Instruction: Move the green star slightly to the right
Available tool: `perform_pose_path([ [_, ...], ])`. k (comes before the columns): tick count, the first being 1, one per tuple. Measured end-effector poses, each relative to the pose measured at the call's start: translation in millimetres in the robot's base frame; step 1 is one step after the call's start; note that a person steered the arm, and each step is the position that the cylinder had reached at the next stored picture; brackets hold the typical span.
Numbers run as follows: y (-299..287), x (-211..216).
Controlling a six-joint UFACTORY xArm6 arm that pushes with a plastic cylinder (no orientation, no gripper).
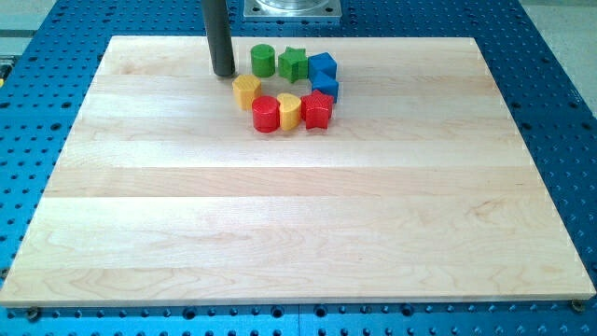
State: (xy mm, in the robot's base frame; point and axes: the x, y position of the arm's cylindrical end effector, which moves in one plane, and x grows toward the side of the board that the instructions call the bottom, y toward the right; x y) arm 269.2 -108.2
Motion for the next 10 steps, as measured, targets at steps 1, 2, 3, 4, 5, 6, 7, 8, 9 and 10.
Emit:
perform_pose_path([
  [1,0,7],
  [2,-23,-5],
  [3,-20,-77],
  [4,3,-74],
  [5,22,-41],
  [6,38,-39],
  [7,56,-43],
  [8,60,-41],
  [9,59,-36],
  [10,59,-36],
])
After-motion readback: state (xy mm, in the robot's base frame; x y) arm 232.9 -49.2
